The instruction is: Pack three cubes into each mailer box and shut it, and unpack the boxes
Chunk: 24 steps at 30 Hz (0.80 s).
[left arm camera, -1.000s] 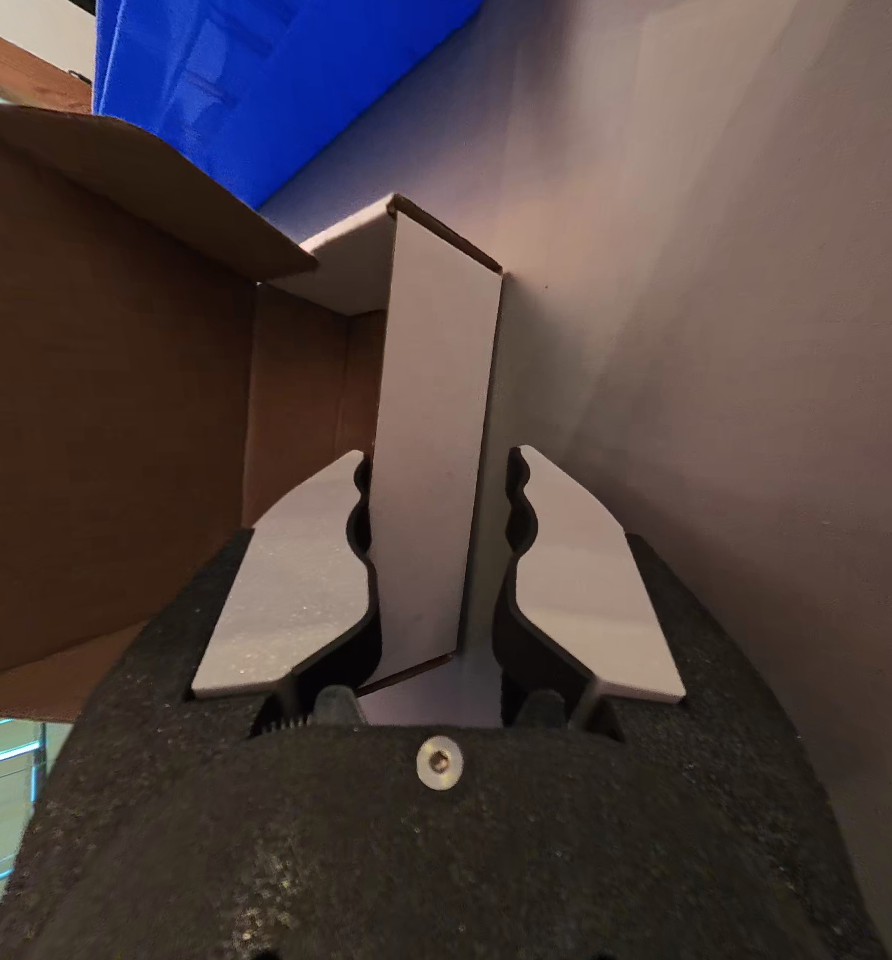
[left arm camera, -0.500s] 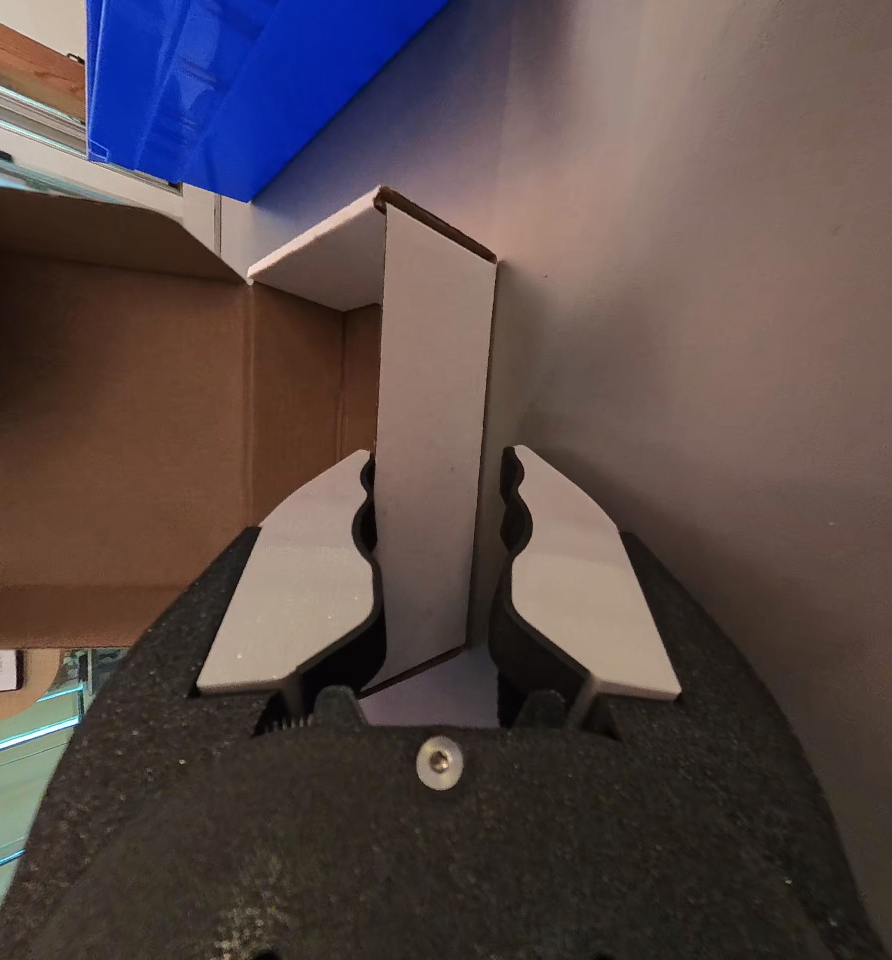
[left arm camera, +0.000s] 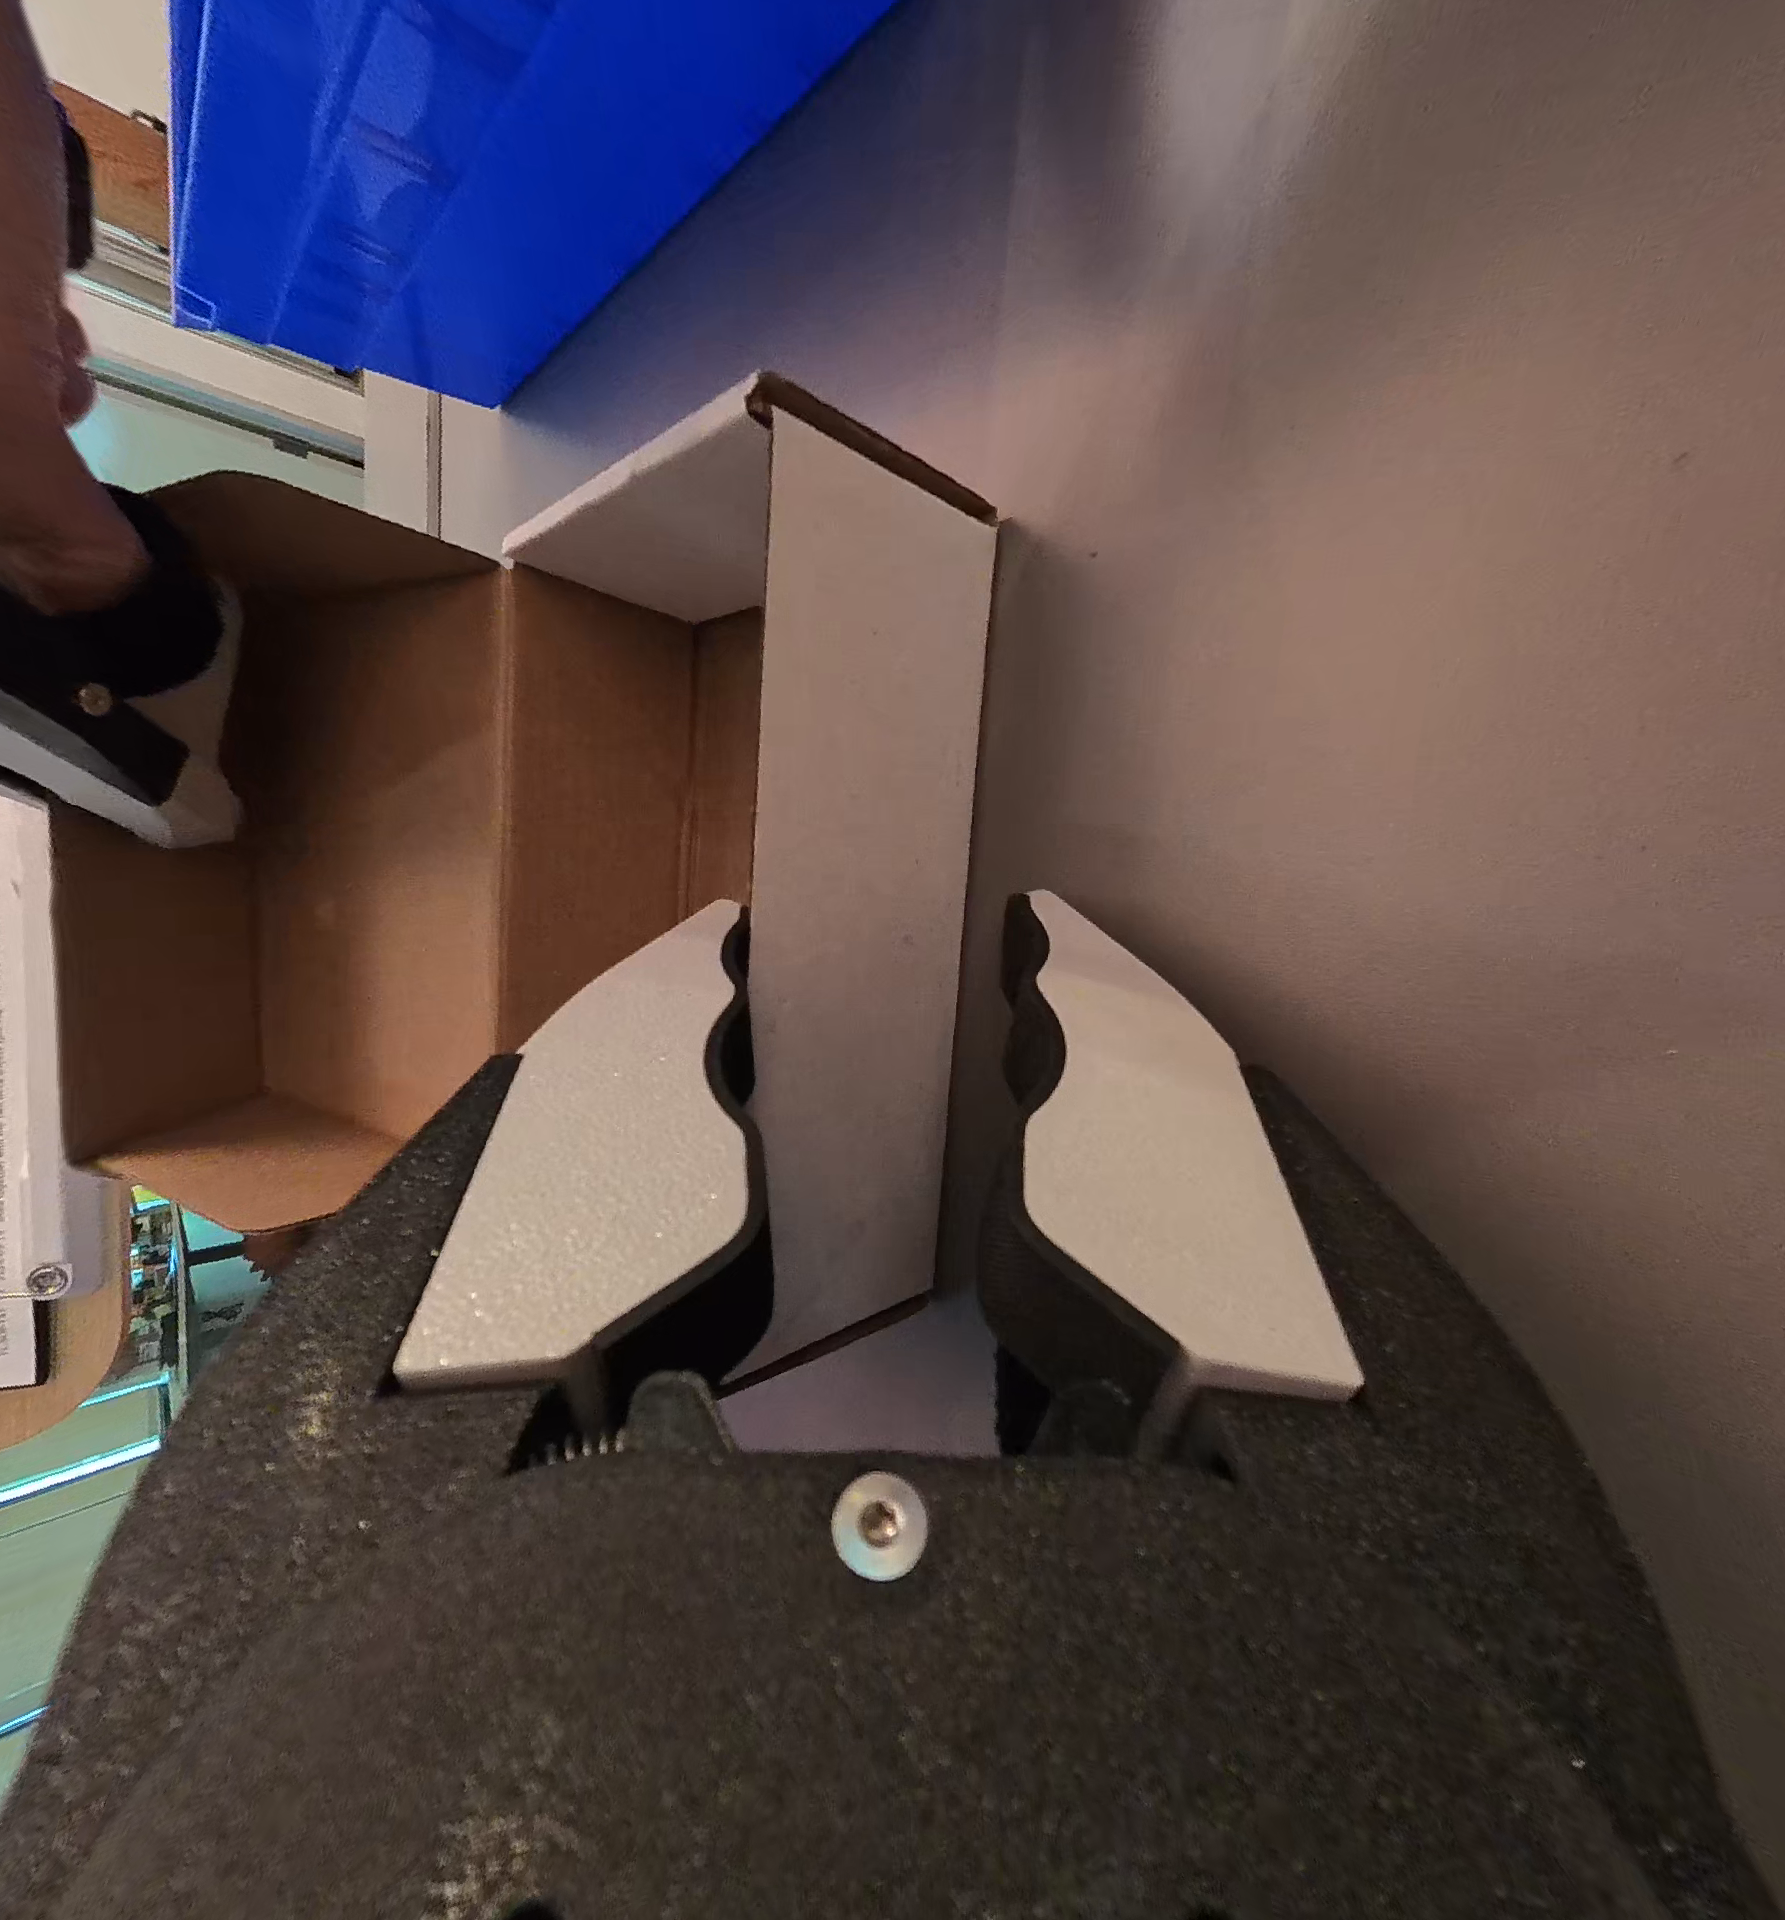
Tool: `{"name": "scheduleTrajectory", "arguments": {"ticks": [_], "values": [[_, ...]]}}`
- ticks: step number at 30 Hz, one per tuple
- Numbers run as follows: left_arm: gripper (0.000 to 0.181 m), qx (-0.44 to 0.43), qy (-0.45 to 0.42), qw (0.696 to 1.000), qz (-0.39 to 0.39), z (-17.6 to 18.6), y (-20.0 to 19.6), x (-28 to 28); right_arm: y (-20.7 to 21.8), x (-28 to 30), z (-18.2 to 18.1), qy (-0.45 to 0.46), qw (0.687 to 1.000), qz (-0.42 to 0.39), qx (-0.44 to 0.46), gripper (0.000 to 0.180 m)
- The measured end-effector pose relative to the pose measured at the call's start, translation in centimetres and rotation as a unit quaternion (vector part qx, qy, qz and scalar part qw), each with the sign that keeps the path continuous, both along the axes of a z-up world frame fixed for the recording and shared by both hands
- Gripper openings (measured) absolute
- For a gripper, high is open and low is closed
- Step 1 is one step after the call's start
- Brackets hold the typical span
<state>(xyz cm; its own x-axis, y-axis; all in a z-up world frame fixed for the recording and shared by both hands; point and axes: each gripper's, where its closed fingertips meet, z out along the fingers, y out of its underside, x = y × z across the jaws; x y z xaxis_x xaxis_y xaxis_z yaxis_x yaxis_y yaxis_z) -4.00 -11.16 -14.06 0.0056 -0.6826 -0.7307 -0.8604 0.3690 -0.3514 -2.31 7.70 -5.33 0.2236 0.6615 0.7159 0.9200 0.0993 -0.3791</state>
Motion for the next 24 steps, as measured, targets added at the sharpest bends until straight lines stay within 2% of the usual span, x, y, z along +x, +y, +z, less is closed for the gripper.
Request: {"name": "scheduleTrajectory", "arguments": {"ticks": [6,13,19,24], "values": [[0.045,0.0,0.0,1.0,0.0,0.0,0.0,0.1,-0.6,0.1,0.6,-0.017,1.0,-0.005,0.001,0.007],[0.045,0.001,0.0,1.0,0.002,0.0,0.1,0.1,1.4,0.8,-2.3,-0.047,0.998,-0.05,-0.005,0.021],[0.045,0.0,0.0,1.0,0.001,0.0,0.1,0.2,1.0,0.7,-1.3,-0.044,0.998,-0.045,0.002,0.017],[0.045,0.002,0.0,1.0,0.002,0.0,0.2,0.2,1.6,1.0,-3.0,-0.068,0.996,-0.054,-0.003,0.021]]}}
